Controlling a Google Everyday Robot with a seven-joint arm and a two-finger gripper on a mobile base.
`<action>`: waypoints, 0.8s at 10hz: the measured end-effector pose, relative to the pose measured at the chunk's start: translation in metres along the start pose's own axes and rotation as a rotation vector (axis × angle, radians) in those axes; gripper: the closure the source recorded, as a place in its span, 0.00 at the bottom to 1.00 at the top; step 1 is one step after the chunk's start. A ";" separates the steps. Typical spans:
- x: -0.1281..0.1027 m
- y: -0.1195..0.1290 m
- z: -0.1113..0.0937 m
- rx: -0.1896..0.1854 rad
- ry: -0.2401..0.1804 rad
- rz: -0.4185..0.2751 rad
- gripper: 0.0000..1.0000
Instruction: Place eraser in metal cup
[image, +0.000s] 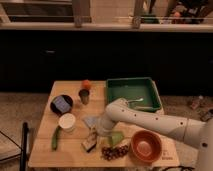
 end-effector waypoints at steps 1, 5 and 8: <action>0.000 0.000 0.001 -0.001 -0.001 0.002 0.70; -0.001 -0.001 0.003 -0.006 -0.006 0.009 1.00; -0.007 -0.005 -0.003 -0.003 -0.001 -0.013 1.00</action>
